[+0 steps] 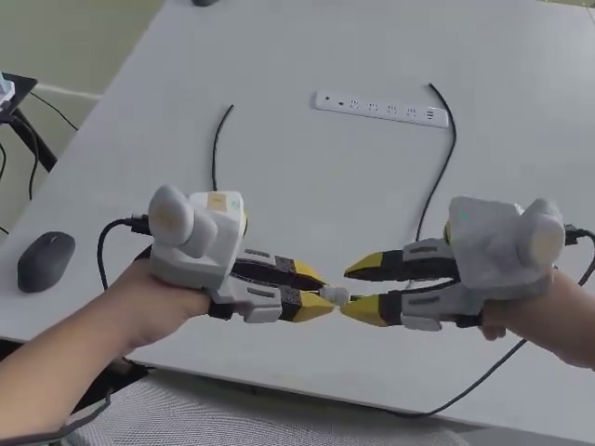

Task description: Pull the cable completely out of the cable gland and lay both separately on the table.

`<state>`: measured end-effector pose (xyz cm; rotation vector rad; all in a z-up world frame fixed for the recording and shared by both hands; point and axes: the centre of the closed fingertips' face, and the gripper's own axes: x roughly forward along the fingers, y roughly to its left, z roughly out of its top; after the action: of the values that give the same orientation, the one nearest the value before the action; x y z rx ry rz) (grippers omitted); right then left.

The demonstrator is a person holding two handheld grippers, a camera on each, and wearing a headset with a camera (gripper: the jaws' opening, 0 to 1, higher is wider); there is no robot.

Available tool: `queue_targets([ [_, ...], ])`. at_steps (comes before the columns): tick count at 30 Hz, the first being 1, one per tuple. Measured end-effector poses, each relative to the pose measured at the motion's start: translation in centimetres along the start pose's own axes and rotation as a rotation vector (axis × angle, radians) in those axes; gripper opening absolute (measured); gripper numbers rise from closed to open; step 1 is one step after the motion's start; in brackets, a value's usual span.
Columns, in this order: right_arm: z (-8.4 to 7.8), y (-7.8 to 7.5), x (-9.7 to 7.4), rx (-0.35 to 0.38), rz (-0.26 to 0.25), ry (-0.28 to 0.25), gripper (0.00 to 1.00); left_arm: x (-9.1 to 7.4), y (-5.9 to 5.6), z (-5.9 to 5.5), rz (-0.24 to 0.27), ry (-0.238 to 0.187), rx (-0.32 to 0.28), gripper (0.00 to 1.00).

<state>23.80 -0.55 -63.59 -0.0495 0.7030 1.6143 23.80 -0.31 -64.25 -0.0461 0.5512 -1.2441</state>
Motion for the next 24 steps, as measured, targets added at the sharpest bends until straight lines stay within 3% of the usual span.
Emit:
queue_targets([
  [3,-0.5,0.2,-0.4,0.190,0.131,0.014,0.28,0.0,-0.1,0.2,0.001,-0.001,0.047,0.15],
  [5,-0.7,-0.2,-0.5,0.261,0.167,0.025,0.26,0.0,-0.2,0.3,-0.001,0.000,0.064,0.15],
  [9,0.3,-0.5,-0.2,0.377,0.242,-0.037,0.26,0.1,-0.1,0.3,-0.003,0.015,0.099,0.15],
  [10,0.4,-0.3,-0.2,0.409,0.281,-0.040,0.26,0.1,0.0,0.3,-0.007,0.019,0.102,0.15],
  [13,0.5,-0.6,0.1,0.415,0.287,-0.048,0.21,0.2,0.0,0.3,-0.013,0.028,0.115,0.15],
  [17,0.7,0.1,0.5,0.462,0.337,-0.052,0.22,0.3,0.2,0.3,-0.014,0.035,0.118,0.15],
  [24,-0.3,0.5,0.8,0.496,0.368,-0.010,0.16,0.3,0.1,0.2,-0.026,0.044,0.134,0.15],
])
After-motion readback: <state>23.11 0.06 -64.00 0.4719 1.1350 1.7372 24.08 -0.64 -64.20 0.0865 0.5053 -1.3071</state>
